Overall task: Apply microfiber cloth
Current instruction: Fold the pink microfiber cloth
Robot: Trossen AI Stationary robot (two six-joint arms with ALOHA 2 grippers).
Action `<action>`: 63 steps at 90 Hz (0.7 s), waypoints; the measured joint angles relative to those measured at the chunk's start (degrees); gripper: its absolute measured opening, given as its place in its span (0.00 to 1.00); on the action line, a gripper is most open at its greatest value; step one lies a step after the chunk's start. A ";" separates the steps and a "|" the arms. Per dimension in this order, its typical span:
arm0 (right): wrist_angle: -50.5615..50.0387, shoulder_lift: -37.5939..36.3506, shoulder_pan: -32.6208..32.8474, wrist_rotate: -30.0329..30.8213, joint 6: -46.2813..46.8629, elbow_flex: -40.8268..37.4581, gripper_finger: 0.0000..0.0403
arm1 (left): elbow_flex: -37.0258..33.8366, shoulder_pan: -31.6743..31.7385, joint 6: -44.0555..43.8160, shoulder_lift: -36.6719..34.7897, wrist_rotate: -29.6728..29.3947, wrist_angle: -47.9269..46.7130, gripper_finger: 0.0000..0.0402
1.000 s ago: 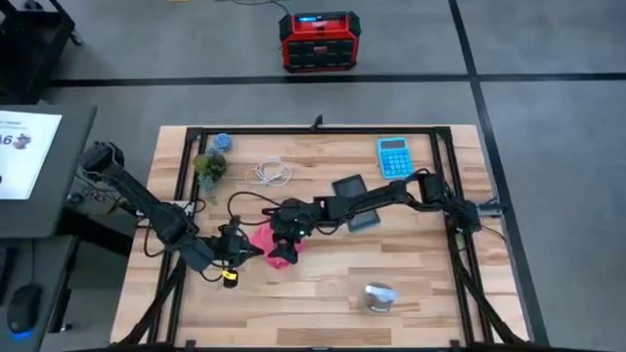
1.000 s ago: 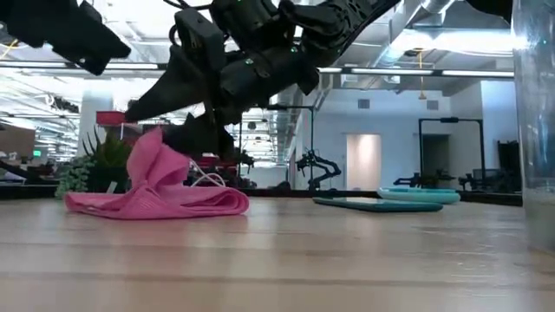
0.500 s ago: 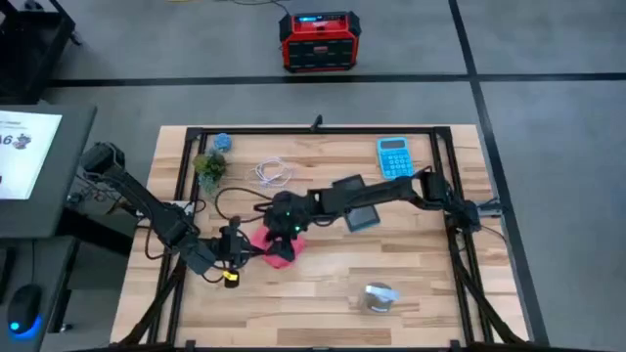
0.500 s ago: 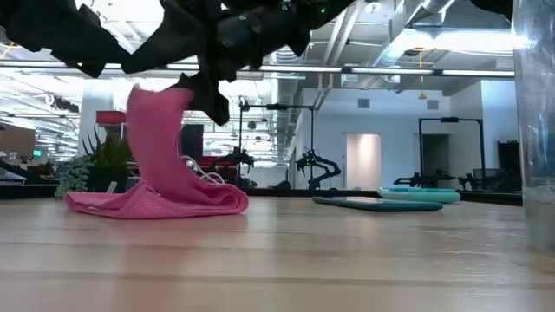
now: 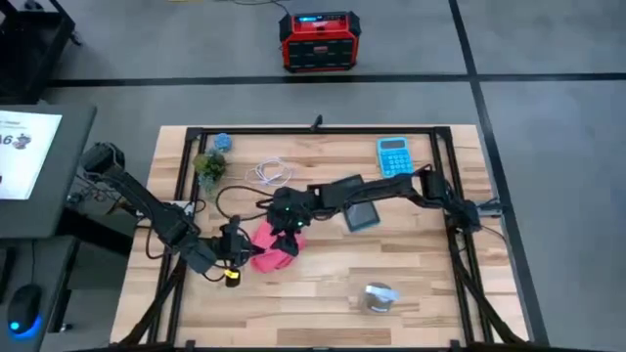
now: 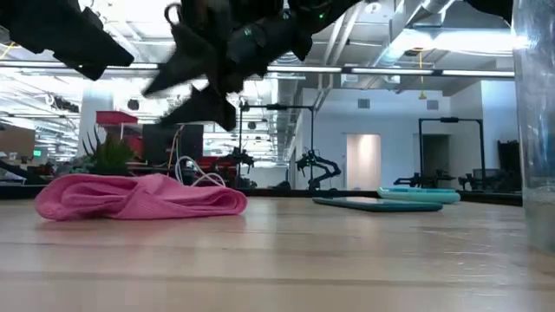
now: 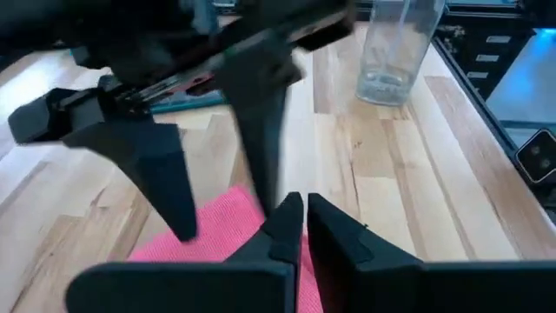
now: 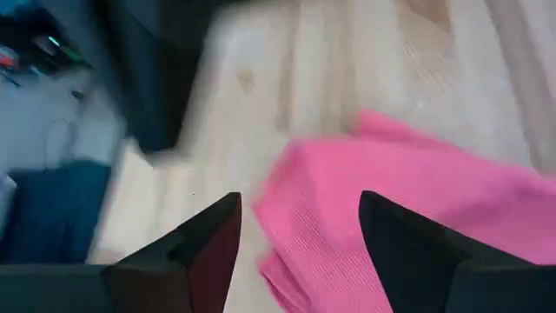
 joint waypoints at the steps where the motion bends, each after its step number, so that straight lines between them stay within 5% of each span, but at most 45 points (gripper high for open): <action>1: -0.68 0.00 0.04 0.06 -0.56 -0.09 0.55 | 0.00 0.22 -0.49 0.15 0.00 -0.17 0.00; 28: -2.19 0.07 3.24 5.10 -9.43 -3.69 0.55 | -0.06 8.89 -18.25 7.82 3.06 -9.51 0.00; 38: -3.25 0.06 5.82 13.30 -11.53 -3.73 0.55 | -0.04 14.31 -23.64 8.01 4.36 -13.75 0.00; 49: -3.90 0.11 7.55 20.61 -11.84 -3.77 0.55 | -0.09 19.15 -18.81 8.05 10.26 -12.97 0.00; 63: -3.15 0.11 8.26 21.47 -10.89 -3.75 0.55 | -0.09 22.15 -6.47 8.02 25.86 -4.66 0.00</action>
